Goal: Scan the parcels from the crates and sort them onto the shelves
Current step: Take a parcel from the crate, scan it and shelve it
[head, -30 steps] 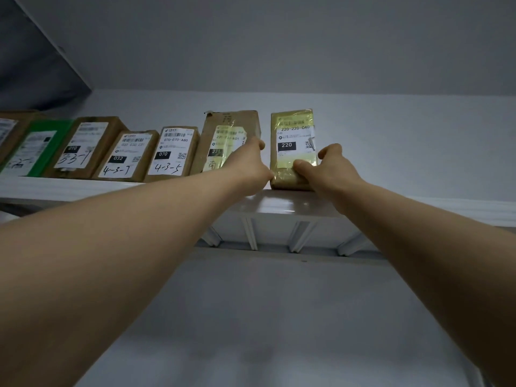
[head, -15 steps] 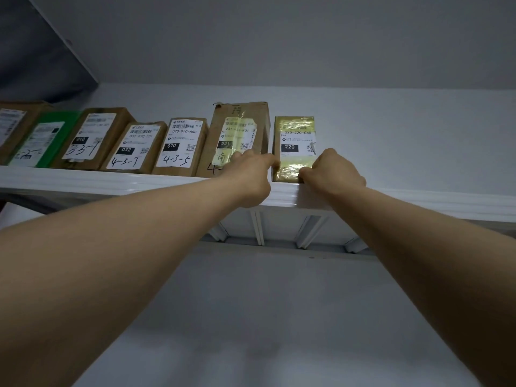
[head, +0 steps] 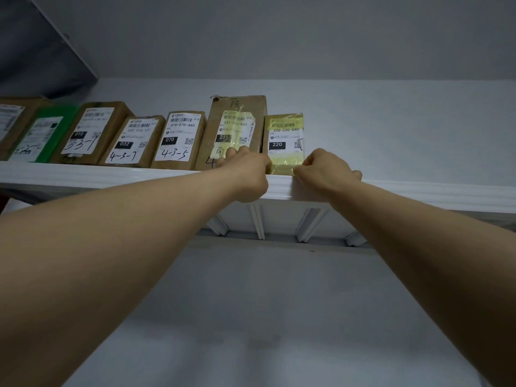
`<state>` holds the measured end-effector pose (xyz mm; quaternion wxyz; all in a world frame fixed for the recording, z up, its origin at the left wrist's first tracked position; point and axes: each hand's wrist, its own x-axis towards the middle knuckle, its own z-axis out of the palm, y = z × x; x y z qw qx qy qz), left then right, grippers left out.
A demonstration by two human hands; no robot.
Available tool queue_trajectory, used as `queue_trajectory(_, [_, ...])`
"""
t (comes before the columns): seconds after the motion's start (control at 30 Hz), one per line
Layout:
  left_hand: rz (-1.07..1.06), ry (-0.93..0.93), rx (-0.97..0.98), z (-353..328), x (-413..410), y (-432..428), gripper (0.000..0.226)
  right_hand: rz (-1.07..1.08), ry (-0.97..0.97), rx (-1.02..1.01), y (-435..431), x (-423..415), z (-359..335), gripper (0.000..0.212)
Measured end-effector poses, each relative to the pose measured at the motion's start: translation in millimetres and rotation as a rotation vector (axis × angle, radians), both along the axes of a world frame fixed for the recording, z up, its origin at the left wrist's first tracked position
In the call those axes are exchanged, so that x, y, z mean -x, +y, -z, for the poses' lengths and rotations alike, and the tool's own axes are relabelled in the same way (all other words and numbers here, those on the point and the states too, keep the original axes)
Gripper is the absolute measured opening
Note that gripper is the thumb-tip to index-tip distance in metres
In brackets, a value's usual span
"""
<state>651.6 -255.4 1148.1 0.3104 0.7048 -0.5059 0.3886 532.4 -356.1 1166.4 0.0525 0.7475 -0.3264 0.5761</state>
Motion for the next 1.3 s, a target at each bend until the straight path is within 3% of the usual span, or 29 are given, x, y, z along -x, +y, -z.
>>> queue_trajectory(0.23, [0.049, 0.035, 0.009, 2.4, 16.0, 9.2, 0.056, -0.070, -0.071, 0.069, 16.3, 21.2, 20.9, 0.019])
queue_trajectory(0.47, [0.107, 0.076, -0.010, 18.2, 67.5, 34.4, 0.059, -0.141, -0.001, 0.081, 46.3, 65.0, 56.2, 0.026])
queue_trajectory(0.63, [0.114, 0.110, -0.080, 49.2, 102.3, 51.3, 0.036, -0.189, 0.037, 0.001, 57.8, 105.7, 92.2, 0.033])
queue_trajectory(0.77, [0.076, 0.128, -0.154, 90.3, 126.3, 62.4, 0.022, -0.212, 0.056, -0.104, 57.2, 133.1, 134.7, 0.026])
queue_trajectory(0.93, [0.045, 0.142, -0.311, 170.1, 150.1, 81.7, 0.011, -0.226, 0.081, -0.321, 53.2, 164.9, 231.5, 0.023])
queue_trajectory(1.13, [0.150, 0.171, -0.535, 312.1, 172.7, 116.7, 0.010, -0.187, 0.159, -0.711, 79.6, 221.6, 405.3, 0.024])
queue_trajectory(1.3, [0.202, 0.355, -0.689, 463.3, 176.2, 155.5, 0.016, -0.103, 0.177, -1.045, 130.1, 273.7, 546.0, 0.019])
